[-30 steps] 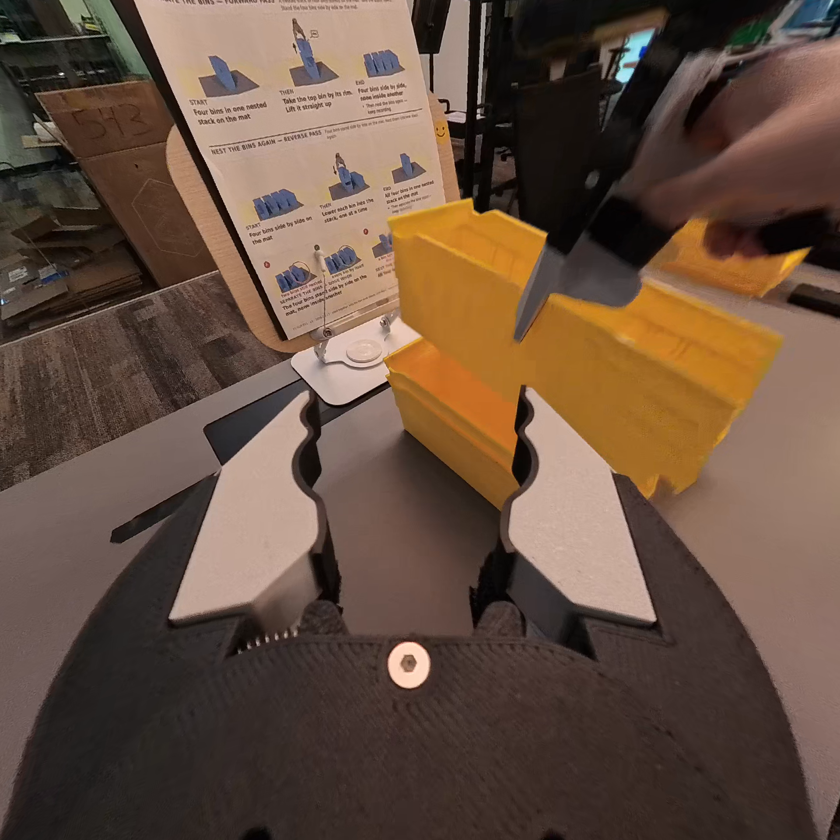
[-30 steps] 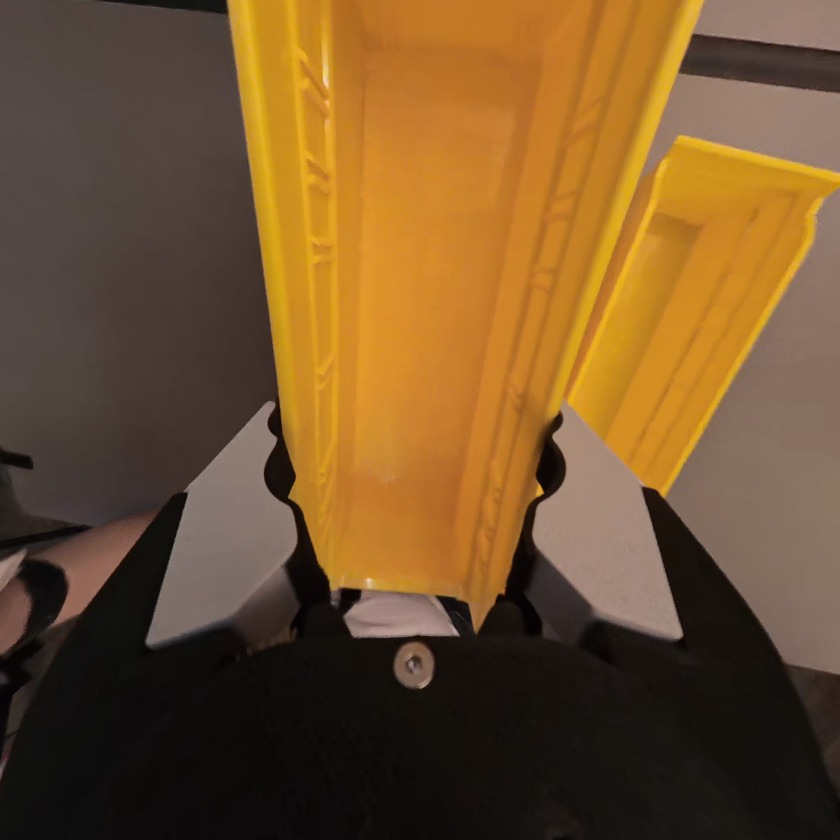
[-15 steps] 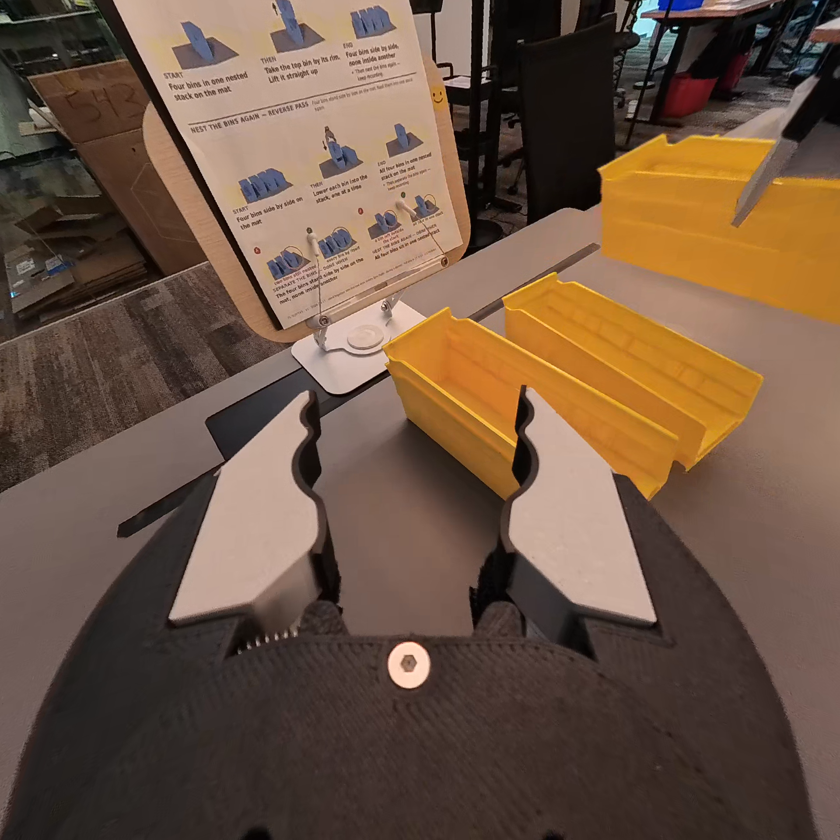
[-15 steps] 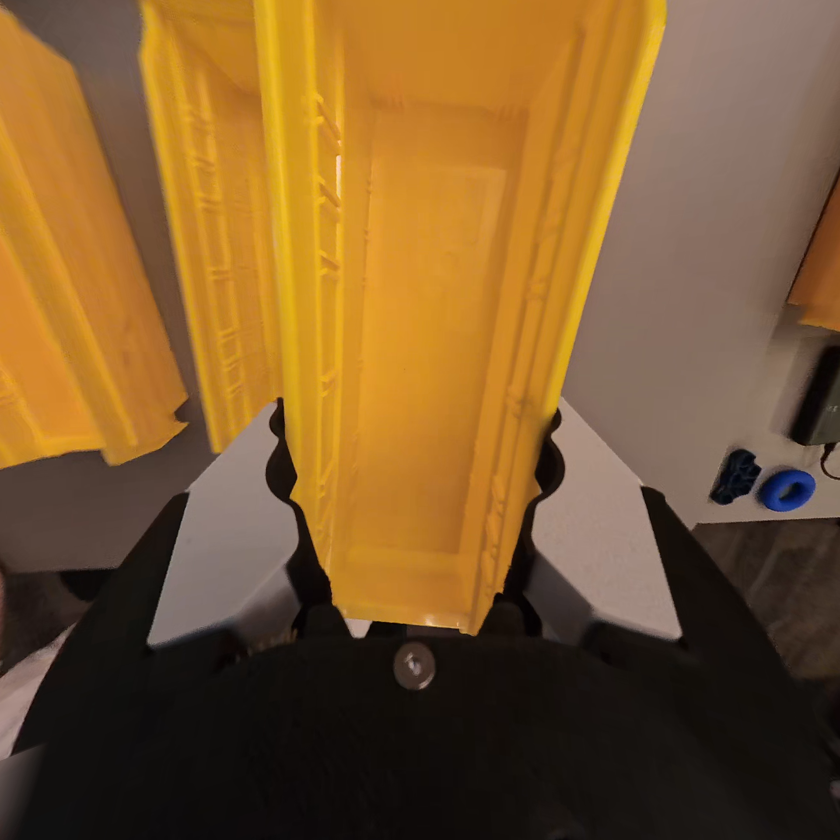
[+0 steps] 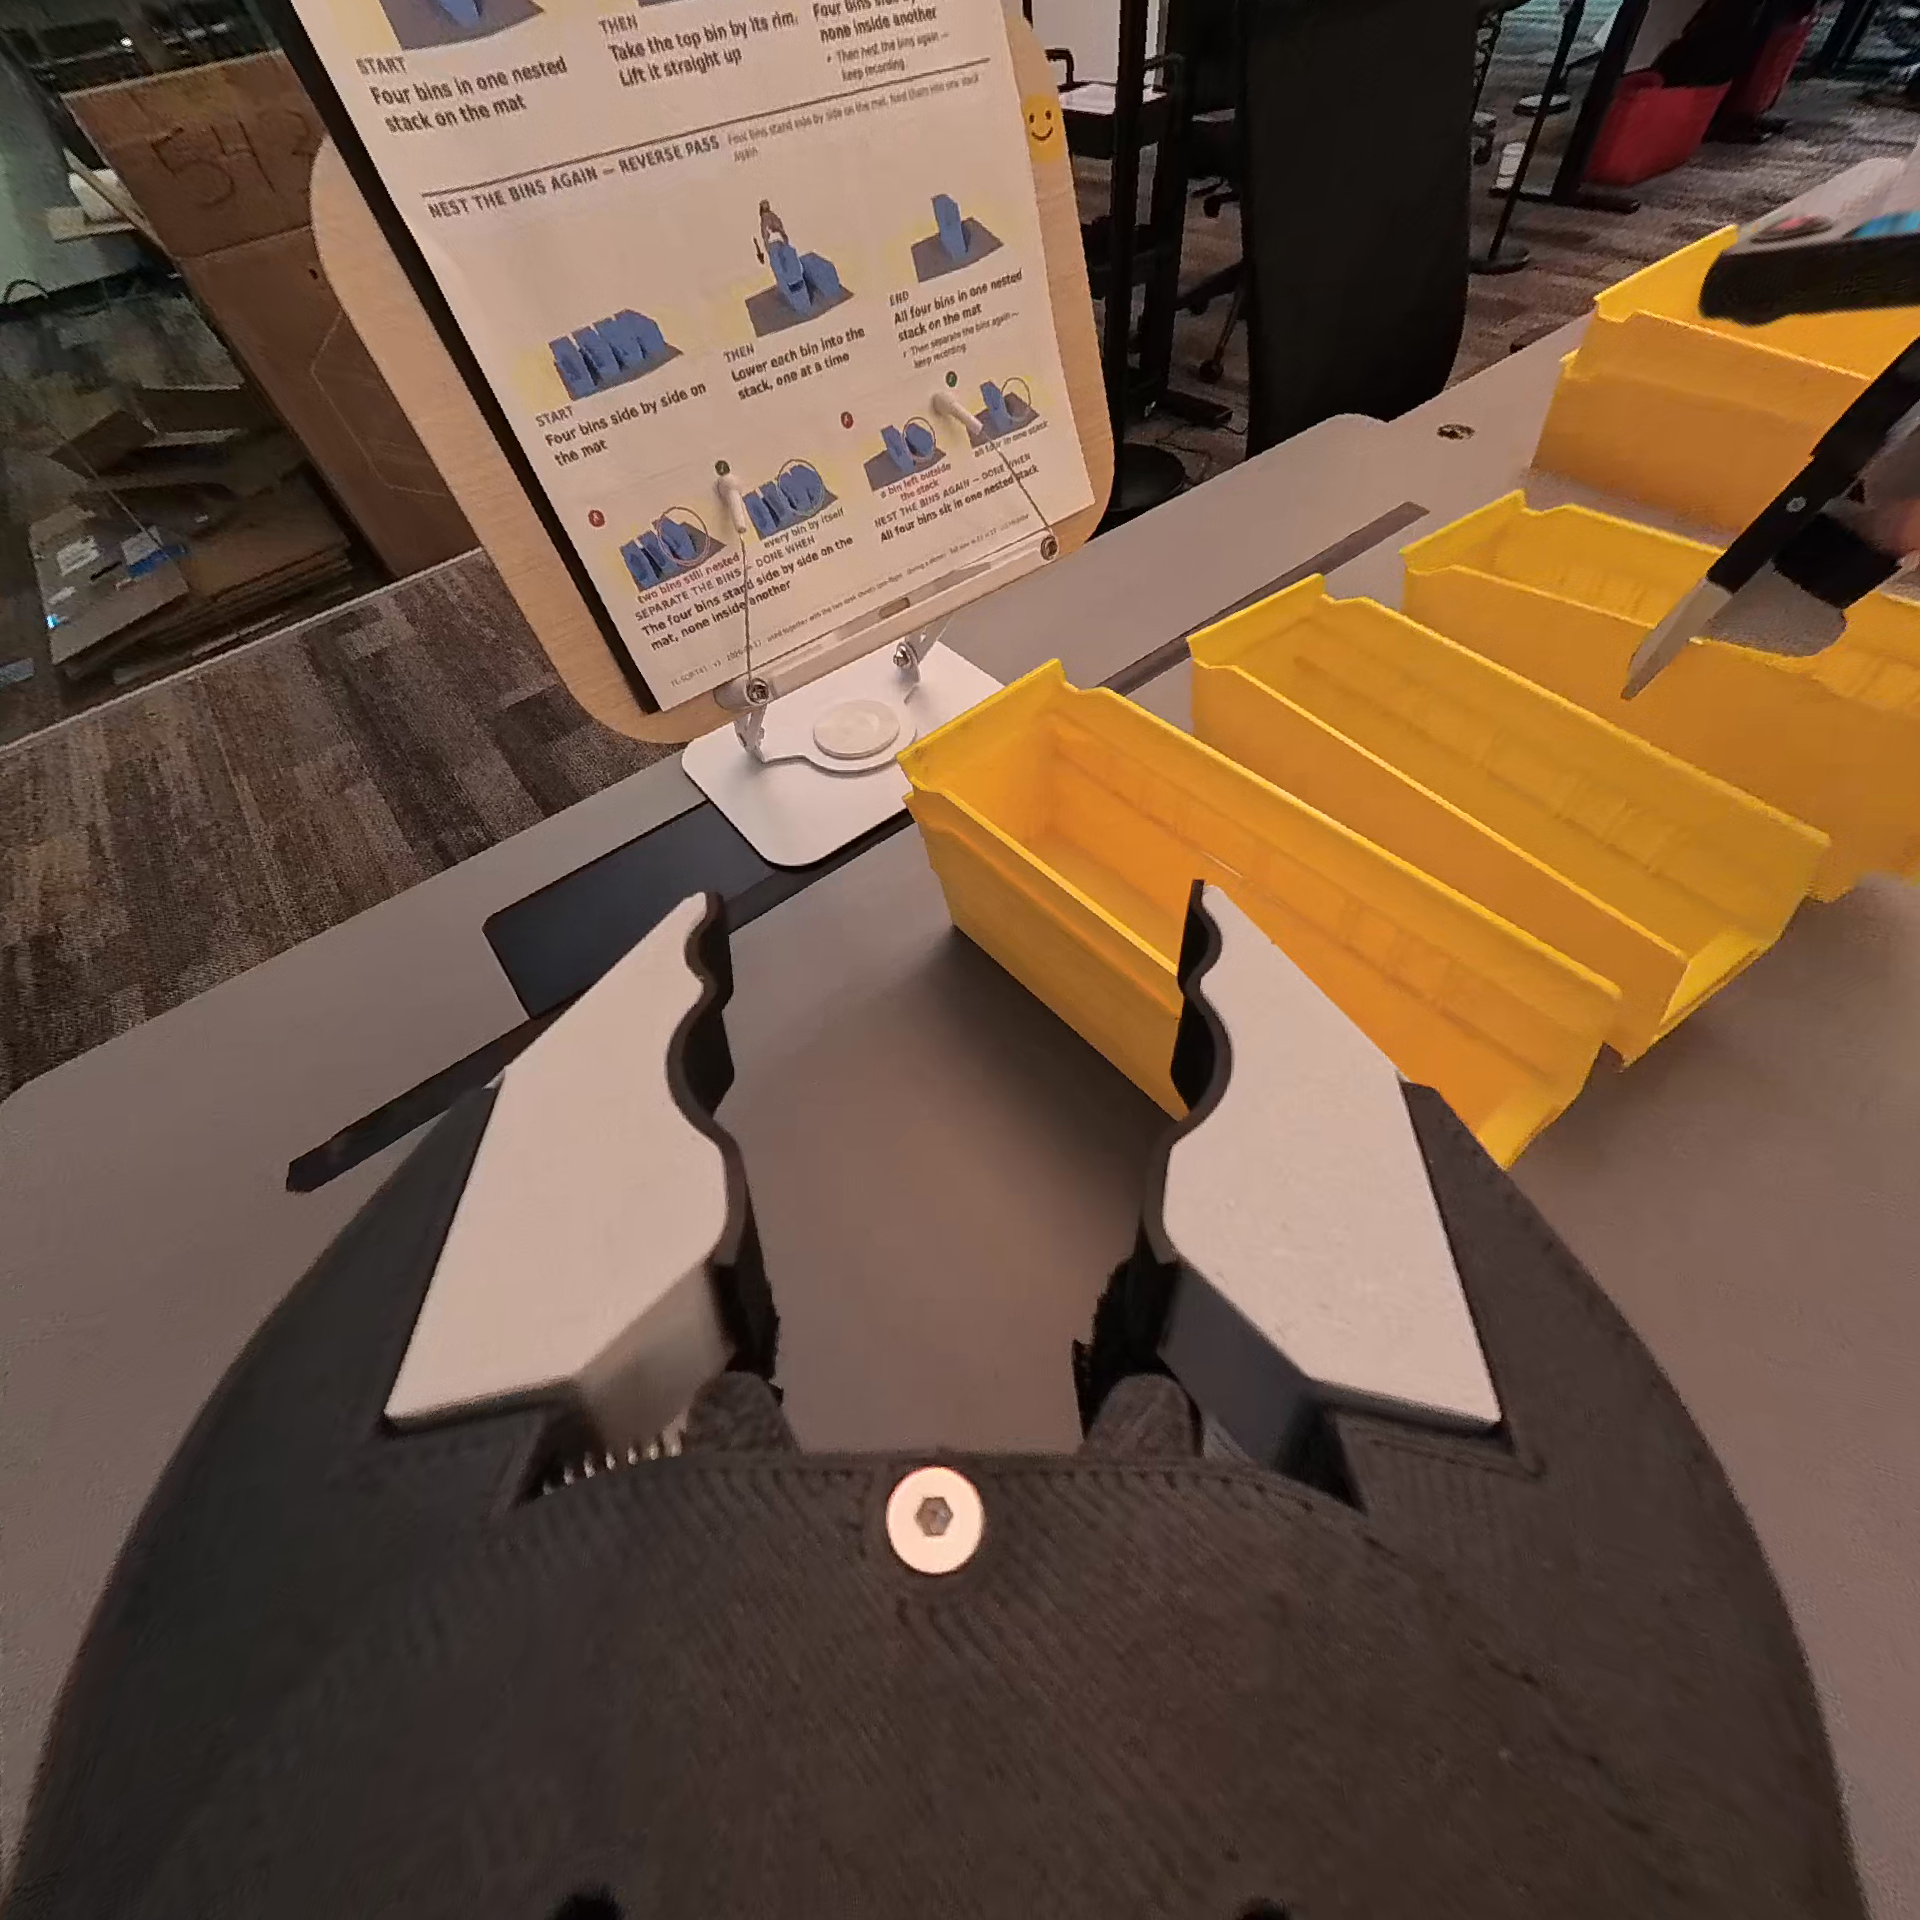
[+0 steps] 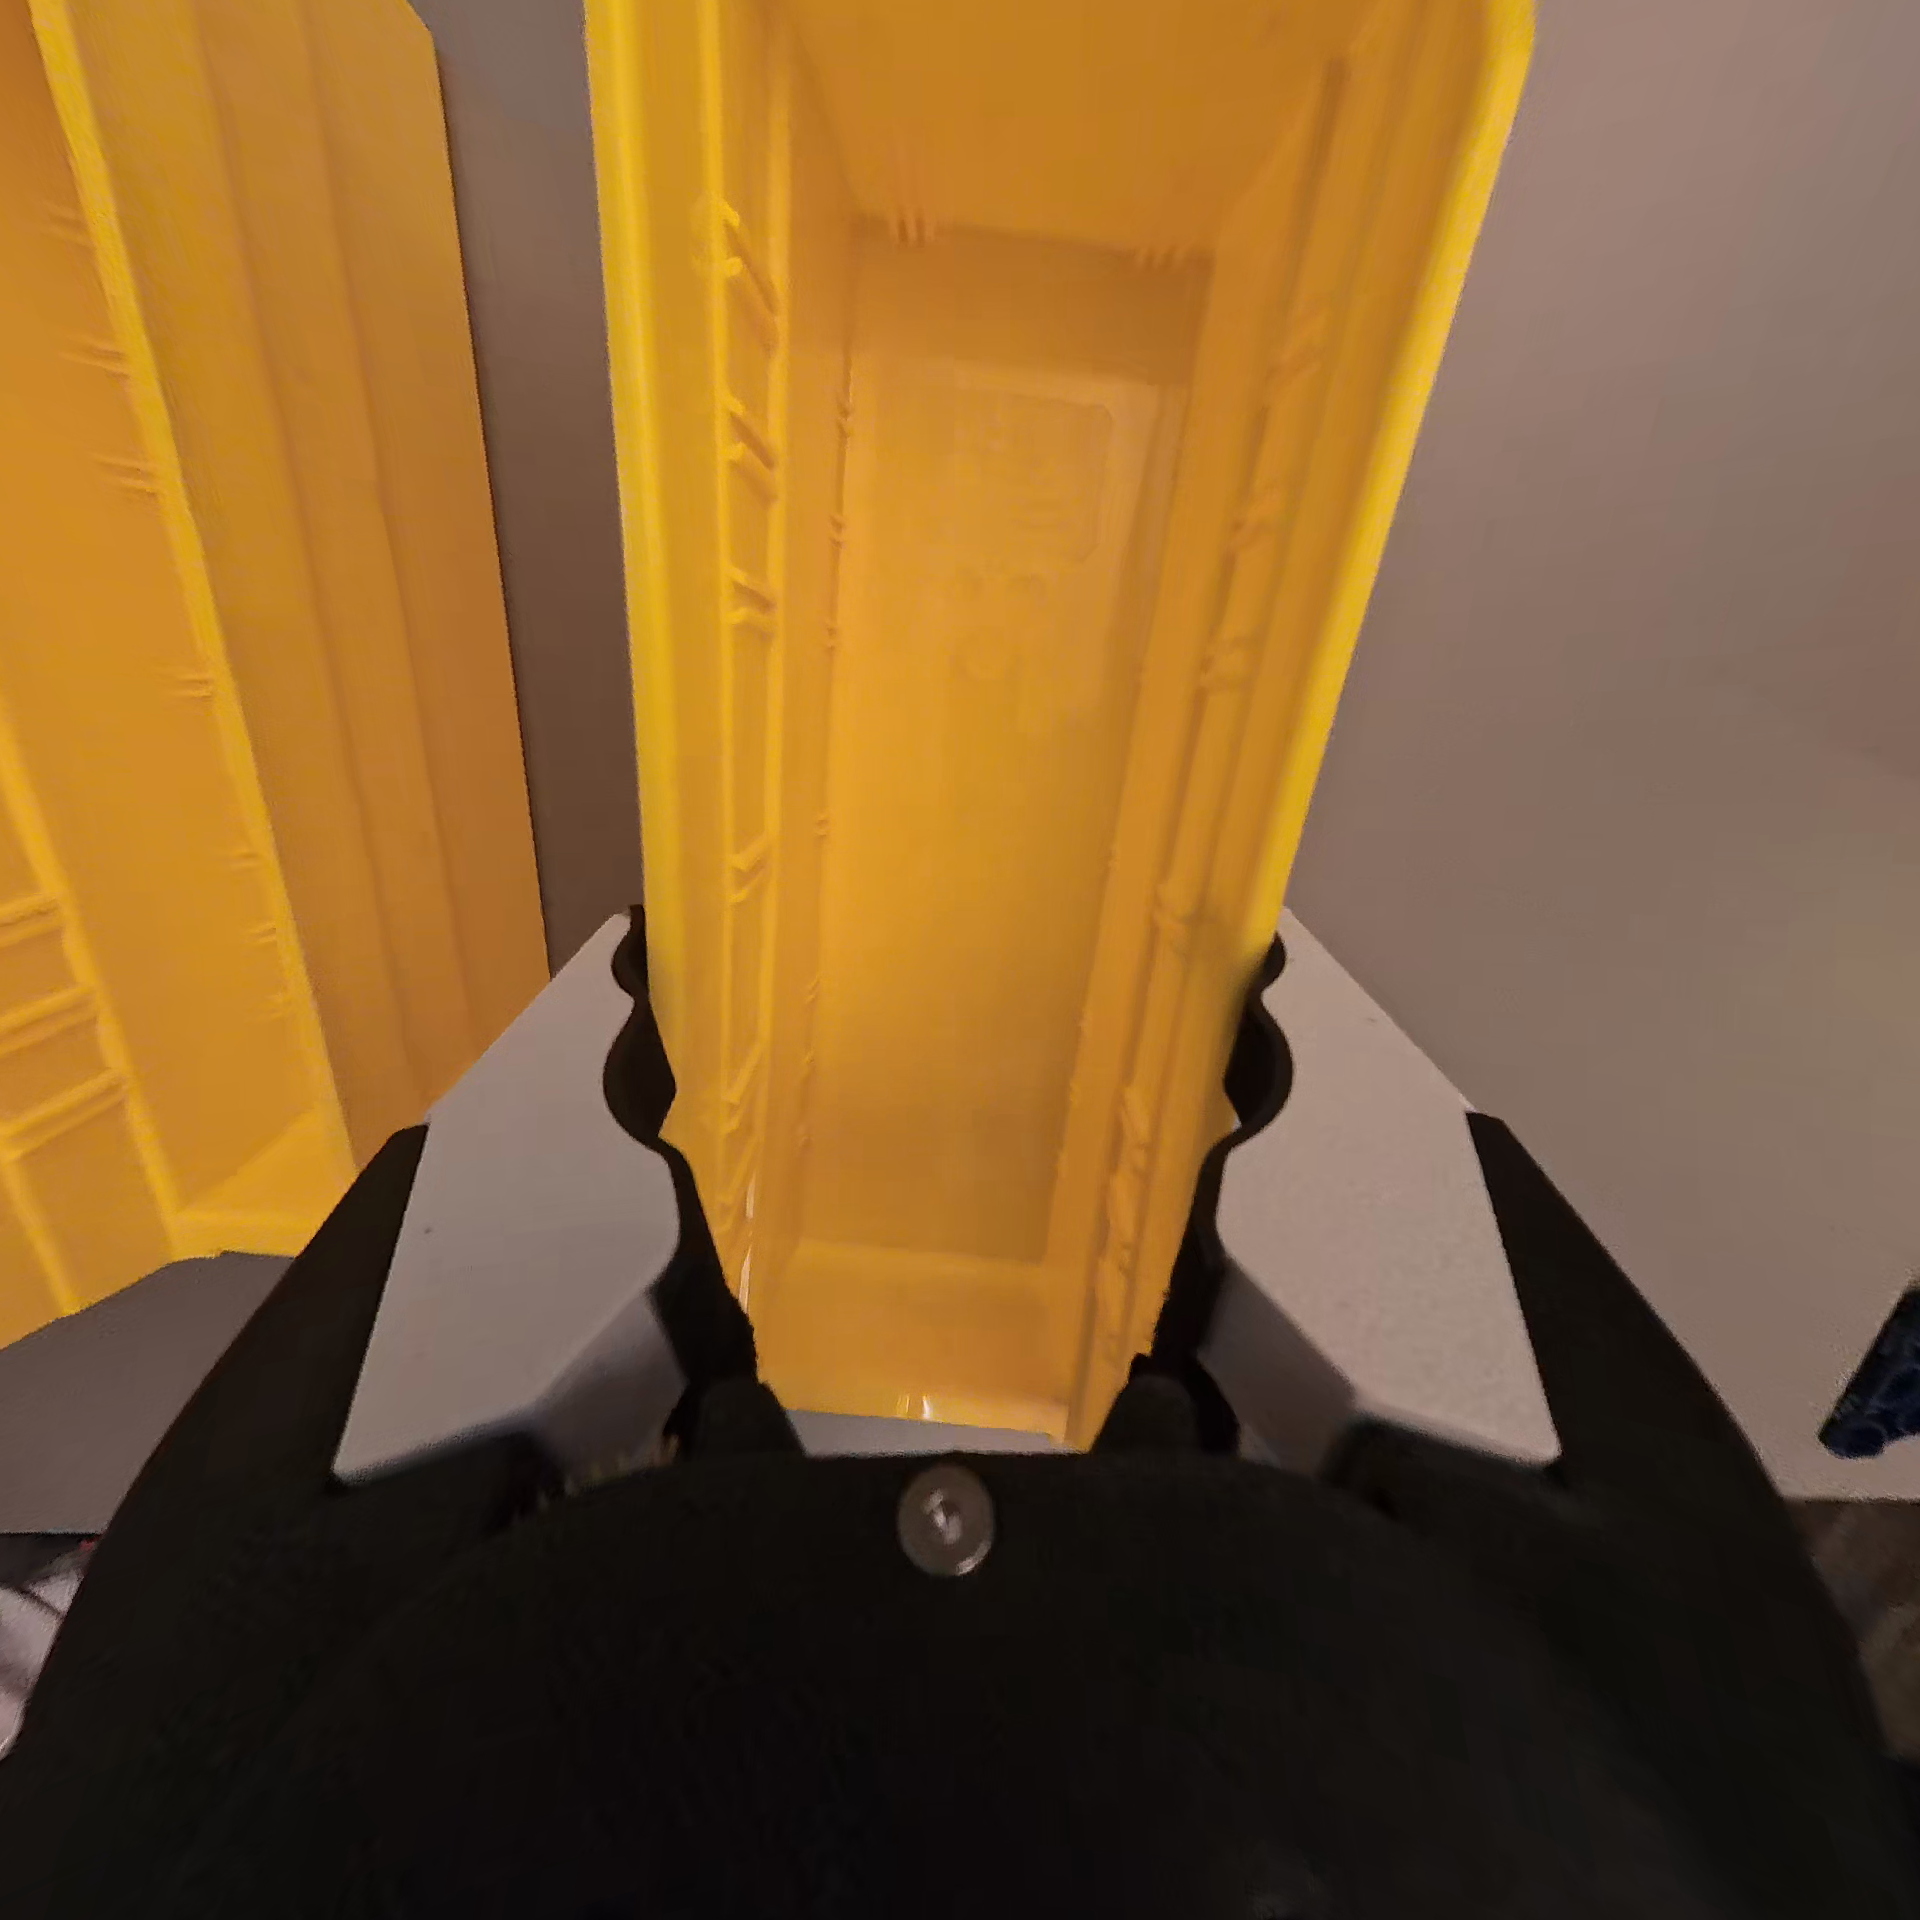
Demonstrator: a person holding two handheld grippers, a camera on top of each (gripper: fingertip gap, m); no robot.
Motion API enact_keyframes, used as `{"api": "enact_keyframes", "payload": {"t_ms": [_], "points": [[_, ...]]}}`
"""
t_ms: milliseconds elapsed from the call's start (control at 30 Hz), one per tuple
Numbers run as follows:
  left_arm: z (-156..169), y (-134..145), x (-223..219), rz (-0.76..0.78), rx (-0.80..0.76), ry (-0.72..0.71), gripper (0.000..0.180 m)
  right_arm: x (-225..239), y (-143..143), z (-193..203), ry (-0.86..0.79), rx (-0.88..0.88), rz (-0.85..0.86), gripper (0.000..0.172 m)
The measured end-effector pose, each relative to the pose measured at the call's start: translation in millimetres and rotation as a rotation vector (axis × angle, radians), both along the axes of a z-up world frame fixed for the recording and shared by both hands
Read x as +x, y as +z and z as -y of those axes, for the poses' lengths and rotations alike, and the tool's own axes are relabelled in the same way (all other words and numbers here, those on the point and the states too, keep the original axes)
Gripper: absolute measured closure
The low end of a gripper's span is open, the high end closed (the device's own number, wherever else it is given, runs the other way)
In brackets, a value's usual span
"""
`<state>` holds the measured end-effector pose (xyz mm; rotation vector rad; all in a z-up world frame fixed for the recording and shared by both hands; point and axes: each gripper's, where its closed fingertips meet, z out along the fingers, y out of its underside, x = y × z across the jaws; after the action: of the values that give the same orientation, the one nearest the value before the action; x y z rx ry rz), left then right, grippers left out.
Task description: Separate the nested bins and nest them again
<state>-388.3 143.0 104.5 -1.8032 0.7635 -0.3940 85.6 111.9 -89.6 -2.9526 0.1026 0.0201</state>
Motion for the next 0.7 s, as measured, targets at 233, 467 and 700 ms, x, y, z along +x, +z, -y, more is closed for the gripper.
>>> {"api": "enact_keyframes", "payload": {"t_ms": [233, 467, 700], "points": [[-2.1, -2.6, -1.3, -0.011, -0.005, 0.009, 0.094, 2.4, -13.7, 0.3, 0.059, -0.002, 0.002, 0.047], [-2.3, -0.2, -5.5, 0.0, -0.004, 0.018, 0.094, -5.0, 59.4, -12.4, 0.076, 0.196, 0.164, 0.058], [-1.6, 0.6, -8.0, 0.006, -0.008, 0.021, 0.093, -206.7, 170.4, -31.8, 0.258, 0.598, -0.235, 0.041]]}}
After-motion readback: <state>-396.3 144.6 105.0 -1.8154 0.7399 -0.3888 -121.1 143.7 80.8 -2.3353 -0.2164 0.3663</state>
